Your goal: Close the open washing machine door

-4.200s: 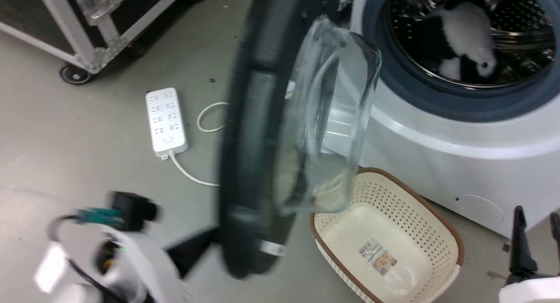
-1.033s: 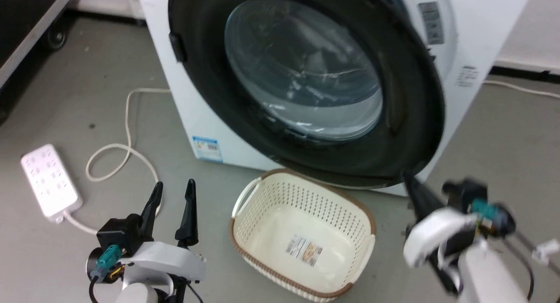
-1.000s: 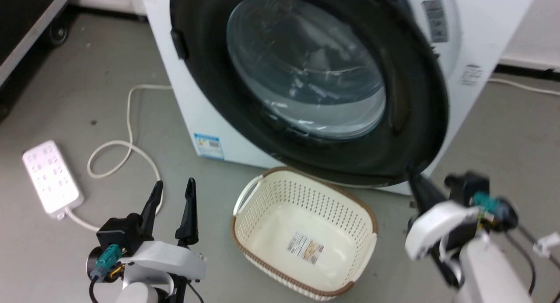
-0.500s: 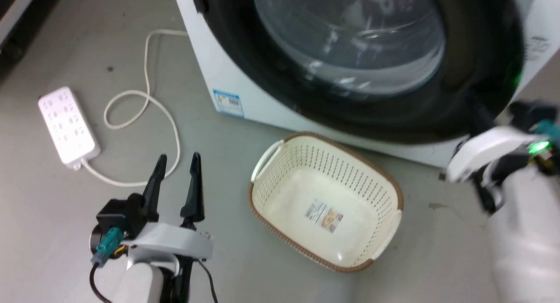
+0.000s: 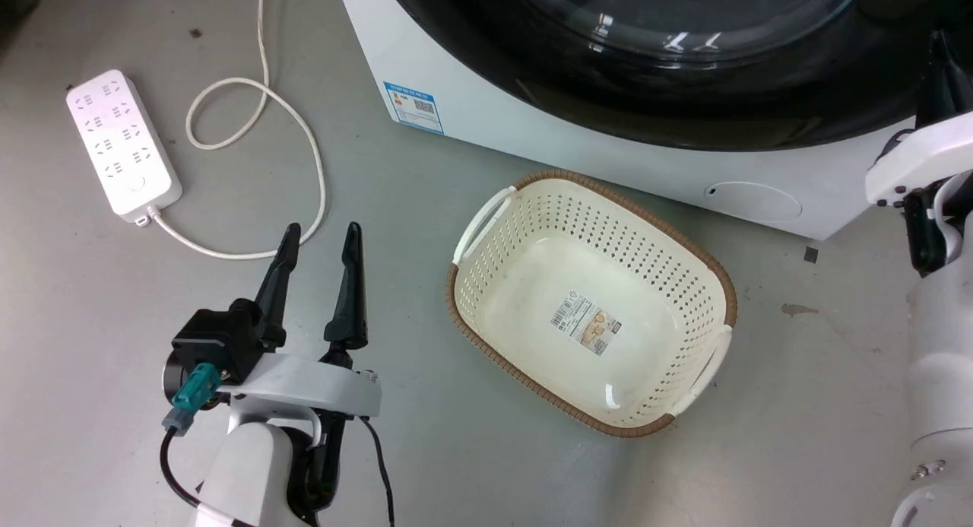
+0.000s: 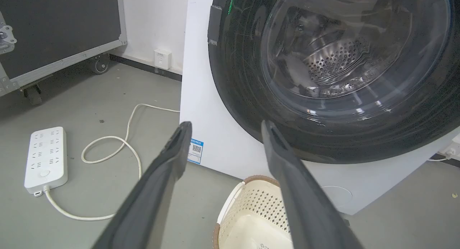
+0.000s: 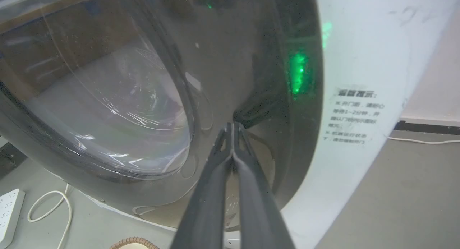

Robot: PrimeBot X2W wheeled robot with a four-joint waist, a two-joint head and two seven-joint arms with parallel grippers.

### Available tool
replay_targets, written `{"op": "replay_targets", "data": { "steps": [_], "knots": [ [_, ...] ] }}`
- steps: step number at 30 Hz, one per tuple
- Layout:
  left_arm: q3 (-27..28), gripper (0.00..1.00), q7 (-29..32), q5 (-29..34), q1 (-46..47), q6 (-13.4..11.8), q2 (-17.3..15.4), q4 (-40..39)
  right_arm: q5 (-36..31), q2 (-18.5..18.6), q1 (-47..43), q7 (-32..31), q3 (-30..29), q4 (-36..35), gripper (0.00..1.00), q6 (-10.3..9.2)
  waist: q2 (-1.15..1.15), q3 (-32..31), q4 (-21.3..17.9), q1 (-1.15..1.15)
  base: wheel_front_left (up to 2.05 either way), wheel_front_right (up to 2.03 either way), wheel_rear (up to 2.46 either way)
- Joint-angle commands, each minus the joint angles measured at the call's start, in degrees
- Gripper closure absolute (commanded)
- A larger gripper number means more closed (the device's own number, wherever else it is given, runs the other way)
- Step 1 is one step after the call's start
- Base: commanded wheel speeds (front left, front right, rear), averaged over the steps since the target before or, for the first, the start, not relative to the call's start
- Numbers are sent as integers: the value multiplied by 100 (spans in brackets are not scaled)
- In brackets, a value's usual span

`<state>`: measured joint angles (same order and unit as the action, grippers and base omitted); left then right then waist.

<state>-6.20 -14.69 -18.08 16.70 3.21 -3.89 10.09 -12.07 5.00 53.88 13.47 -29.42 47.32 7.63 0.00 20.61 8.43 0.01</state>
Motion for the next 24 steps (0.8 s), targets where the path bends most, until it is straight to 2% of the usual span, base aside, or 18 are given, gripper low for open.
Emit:
{"op": "replay_targets", "data": {
  "steps": [1,5,9,10,11,14,18,24],
  "knots": [
    [43,0,-30,50,74,41,35,8,5,55,198,71,-115,-24,100,-14,0,10,-32,-1,0,0,0],
    [117,0,-30,127,77,58,51,8,167,-18,196,141,-211,-188,100,-14,0,-134,-156,-1,0,0,0],
    [223,0,-30,216,-11,83,58,-7,539,-140,-203,149,-43,-1090,100,-14,0,-463,-359,-1,0,0,0],
    [253,0,-30,237,-49,88,58,0,631,-163,-403,150,49,-1329,100,-14,0,-576,-420,-1,0,0,0],
    [315,0,-30,278,-166,115,55,91,887,-202,-1132,151,336,-2051,100,-14,0,-904,-580,-1,0,0,0],
    [354,0,-30,329,-270,135,37,176,1183,-209,-1965,151,712,-2562,100,-14,0,-1217,-750,-1,0,0,0],
    [361,0,-30,425,-418,139,1,286,1335,-211,-3005,151,1220,-3002,100,-14,0,-1587,-960,-1,0,0,0],
    [263,0,-29,680,-645,66,-168,539,1277,-212,-4371,82,2089,-3240,100,-14,0,-2005,-1280,-1,0,0,0]
  ]
}}
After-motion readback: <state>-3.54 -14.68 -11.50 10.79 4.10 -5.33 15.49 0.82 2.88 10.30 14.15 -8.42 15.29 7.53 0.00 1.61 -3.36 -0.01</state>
